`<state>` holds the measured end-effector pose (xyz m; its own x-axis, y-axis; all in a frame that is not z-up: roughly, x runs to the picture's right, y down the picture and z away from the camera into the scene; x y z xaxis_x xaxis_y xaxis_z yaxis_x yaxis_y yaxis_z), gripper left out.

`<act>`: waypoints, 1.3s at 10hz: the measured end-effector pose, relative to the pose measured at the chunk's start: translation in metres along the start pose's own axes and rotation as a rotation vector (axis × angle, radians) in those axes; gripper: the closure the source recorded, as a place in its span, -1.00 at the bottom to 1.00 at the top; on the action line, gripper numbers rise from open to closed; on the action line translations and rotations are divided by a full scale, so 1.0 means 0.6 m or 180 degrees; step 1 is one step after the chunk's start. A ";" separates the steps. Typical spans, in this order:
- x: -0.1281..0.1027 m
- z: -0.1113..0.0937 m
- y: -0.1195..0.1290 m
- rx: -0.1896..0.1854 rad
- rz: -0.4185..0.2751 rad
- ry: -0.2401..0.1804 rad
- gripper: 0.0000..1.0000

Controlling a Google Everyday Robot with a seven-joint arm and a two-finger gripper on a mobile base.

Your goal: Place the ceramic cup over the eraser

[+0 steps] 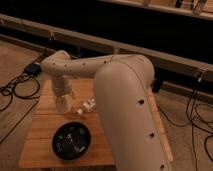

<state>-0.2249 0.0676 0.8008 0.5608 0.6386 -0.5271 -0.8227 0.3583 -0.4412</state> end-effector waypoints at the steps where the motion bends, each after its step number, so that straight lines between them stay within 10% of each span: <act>1: -0.017 0.000 0.003 -0.0070 -0.0050 -0.0024 -0.30; 5: -0.056 0.001 0.024 -0.0295 -0.0290 -0.0031 -0.30; 13: -0.089 0.048 0.021 -0.0148 -0.0511 0.0023 -0.25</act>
<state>-0.2677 0.0577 0.8445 0.6854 0.5706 -0.4523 -0.7175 0.4232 -0.5533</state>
